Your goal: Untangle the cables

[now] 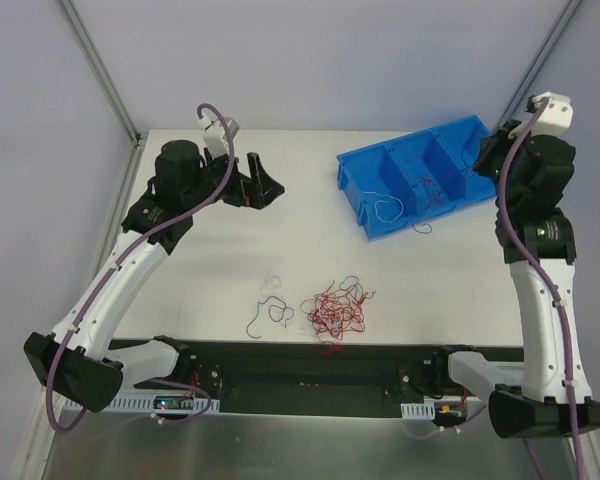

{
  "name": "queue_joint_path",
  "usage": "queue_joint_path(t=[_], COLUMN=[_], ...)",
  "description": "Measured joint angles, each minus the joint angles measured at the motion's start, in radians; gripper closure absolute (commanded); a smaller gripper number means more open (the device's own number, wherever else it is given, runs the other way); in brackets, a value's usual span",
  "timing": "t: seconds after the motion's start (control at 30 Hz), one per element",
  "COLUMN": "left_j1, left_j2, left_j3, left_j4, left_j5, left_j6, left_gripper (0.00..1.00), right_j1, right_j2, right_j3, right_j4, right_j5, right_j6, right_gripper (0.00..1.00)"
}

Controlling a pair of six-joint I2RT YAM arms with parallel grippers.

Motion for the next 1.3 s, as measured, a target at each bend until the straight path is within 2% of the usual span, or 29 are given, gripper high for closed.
queue_joint_path(t=[0.2, 0.4, 0.7, 1.0, 1.3], left_j1=[0.0, -0.015, -0.021, -0.021, -0.021], left_j2=[0.052, 0.069, 0.106, 0.238, 0.317], left_j3=[-0.04, -0.098, -0.108, -0.108, -0.108], left_j4=[-0.039, -0.058, -0.059, -0.053, -0.051], left_j5=[-0.011, -0.051, -0.114, -0.145, -0.159], left_j6=[0.113, 0.182, 0.233, 0.262, 0.277], left_gripper=[0.02, 0.04, 0.07, 0.08, 0.1], right_j1=[-0.264, -0.382, -0.44, -0.453, -0.453], right_j2=[0.156, 0.284, 0.533, 0.782, 0.948], right_j3=[0.129, 0.244, 0.426, 0.62, 0.659], right_j4=[0.005, 0.043, 0.115, 0.144, 0.167], right_j5=[-0.211, -0.301, -0.34, -0.373, -0.381], right_j6=[0.165, 0.248, 0.296, 0.299, 0.244], right_gripper=[1.0, 0.99, 0.99, 1.0, 1.0])
